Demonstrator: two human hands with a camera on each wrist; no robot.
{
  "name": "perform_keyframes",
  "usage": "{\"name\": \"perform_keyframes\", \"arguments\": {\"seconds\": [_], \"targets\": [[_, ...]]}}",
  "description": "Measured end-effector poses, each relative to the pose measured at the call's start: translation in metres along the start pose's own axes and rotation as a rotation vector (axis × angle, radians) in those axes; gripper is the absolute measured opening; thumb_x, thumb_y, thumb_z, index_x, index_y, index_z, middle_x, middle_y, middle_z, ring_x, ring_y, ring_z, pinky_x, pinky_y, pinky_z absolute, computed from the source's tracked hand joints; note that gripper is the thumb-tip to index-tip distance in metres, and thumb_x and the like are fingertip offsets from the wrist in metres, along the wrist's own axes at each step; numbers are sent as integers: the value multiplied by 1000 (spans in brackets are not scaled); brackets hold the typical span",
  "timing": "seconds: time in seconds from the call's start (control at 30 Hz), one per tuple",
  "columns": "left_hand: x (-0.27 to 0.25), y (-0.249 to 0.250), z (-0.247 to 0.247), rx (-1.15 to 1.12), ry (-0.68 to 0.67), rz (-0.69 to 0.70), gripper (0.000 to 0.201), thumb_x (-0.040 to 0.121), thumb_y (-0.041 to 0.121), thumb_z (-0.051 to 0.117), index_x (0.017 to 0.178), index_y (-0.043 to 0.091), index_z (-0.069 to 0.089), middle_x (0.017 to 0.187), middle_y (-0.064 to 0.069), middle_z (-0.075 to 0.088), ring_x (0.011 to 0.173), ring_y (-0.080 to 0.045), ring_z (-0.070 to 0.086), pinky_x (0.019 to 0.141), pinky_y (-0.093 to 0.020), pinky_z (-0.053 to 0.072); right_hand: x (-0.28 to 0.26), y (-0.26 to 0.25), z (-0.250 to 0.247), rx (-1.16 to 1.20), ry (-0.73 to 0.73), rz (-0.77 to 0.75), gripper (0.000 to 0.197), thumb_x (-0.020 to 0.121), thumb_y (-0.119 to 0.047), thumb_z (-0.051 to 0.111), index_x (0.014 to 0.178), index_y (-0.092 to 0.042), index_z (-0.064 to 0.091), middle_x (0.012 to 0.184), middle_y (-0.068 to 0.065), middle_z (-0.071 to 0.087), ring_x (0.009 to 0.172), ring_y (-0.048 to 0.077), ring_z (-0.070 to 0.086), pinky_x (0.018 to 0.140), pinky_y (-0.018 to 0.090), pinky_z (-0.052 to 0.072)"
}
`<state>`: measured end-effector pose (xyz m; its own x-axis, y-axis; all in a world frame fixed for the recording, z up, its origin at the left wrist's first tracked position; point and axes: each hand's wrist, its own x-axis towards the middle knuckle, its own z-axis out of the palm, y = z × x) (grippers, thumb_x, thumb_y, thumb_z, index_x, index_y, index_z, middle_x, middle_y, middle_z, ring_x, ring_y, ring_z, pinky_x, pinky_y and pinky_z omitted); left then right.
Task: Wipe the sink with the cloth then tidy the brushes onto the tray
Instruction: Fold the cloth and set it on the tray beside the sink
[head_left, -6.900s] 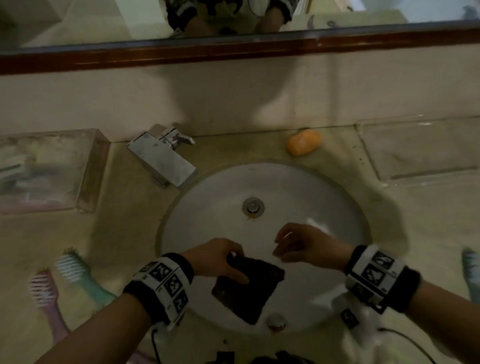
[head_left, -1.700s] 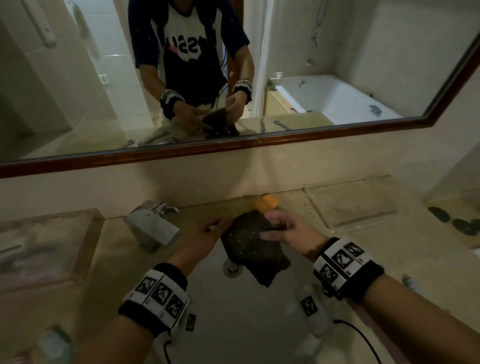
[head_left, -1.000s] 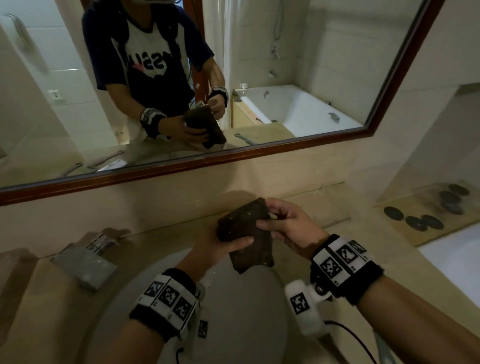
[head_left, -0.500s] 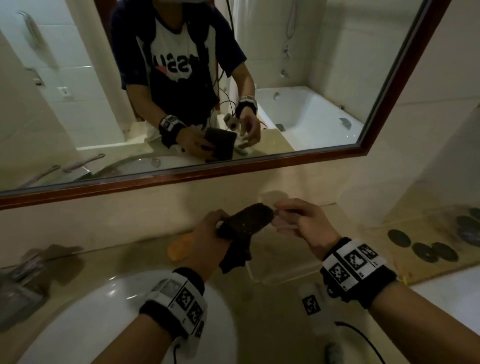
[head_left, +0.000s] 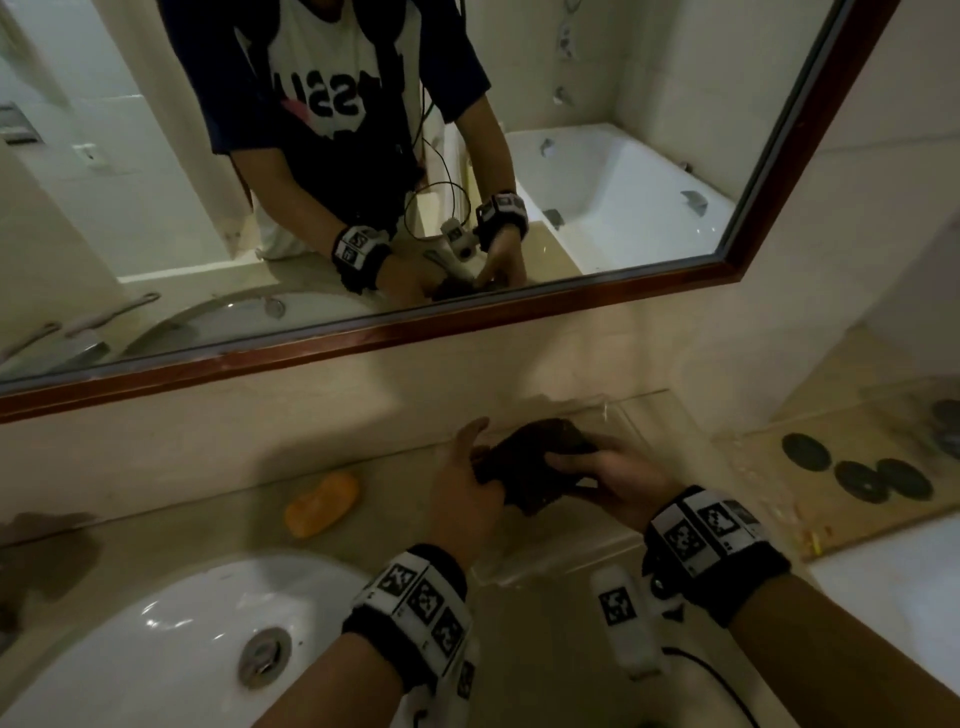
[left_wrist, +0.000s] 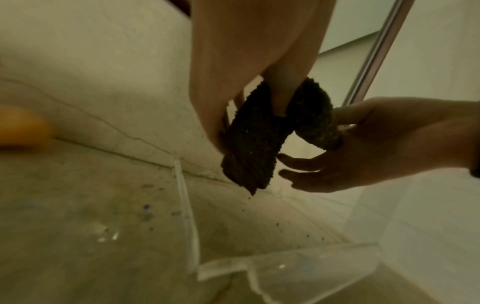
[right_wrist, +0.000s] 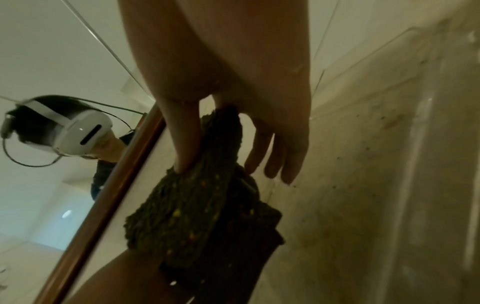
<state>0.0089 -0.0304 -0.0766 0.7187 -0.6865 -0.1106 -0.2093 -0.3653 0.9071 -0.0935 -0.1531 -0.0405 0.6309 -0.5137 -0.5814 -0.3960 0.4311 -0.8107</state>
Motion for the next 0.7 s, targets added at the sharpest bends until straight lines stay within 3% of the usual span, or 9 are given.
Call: {"name": "perform_keyframes", "arguments": {"seconds": [0.07,0.17,0.23,0.33,0.43,0.5,0.57,0.63,0.7], "targets": [[1,-1,2,134,-35,9,36,93,11,52,128,17,54,120,-6,64,103,-17,61,77,-14,42,5,7,-6,-35,-18,12,40,85,-1,64,124,-9,58,125,8,61,119,26,53,111,44,38],[2,5,1,-1,-75,-47,32,93,7,48,123,13,60,121,-6,64,102,-11,57,87,-19,43,12,14,-11,-48,-81,31,44,86,-2,63,127,-16,55,126,6,60,122,27,52,111,50,37],[2,5,-3,-230,-132,-149,34,91,6,52,121,20,61,123,-6,64,110,-17,60,100,-34,49,15,17,-11,12,-142,35,42,88,0,59,127,-15,55,124,7,61,116,28,56,100,53,46],[4,-2,-7,-365,-208,-228,46,80,0,56,119,25,61,125,-8,63,116,-28,60,102,-51,48,17,18,-8,64,-192,23,39,89,4,56,124,-13,55,119,10,63,103,25,62,79,41,58],[8,-2,-12,-368,-284,-278,58,65,-4,52,117,20,58,122,-10,61,118,-30,57,103,-49,47,20,19,-3,17,-127,34,45,85,7,60,128,-7,51,122,14,60,104,32,61,77,40,58],[11,-2,-17,-373,-372,-332,60,58,3,50,116,18,55,109,-7,61,104,-25,59,92,-43,52,21,19,0,-13,-55,58,53,82,7,65,127,-14,47,121,15,57,103,34,60,74,42,58],[11,0,-21,-364,-459,-384,57,69,12,58,125,21,52,104,-1,60,95,-18,58,84,-35,53,23,21,1,-65,-37,53,61,80,6,68,127,-23,43,108,11,60,91,28,63,71,41,58],[12,-6,-19,-267,-405,-369,62,82,17,68,138,22,42,122,-2,55,111,-21,57,96,-36,51,25,23,5,-121,-56,37,61,80,6,68,127,-24,44,100,10,61,82,23,64,77,44,58],[12,-15,-16,-47,-281,-255,70,79,19,74,140,21,39,134,-6,47,120,-25,53,101,-34,49,27,24,8,-169,-51,39,52,82,1,69,124,-20,47,98,9,61,80,23,63,87,47,55]]}}
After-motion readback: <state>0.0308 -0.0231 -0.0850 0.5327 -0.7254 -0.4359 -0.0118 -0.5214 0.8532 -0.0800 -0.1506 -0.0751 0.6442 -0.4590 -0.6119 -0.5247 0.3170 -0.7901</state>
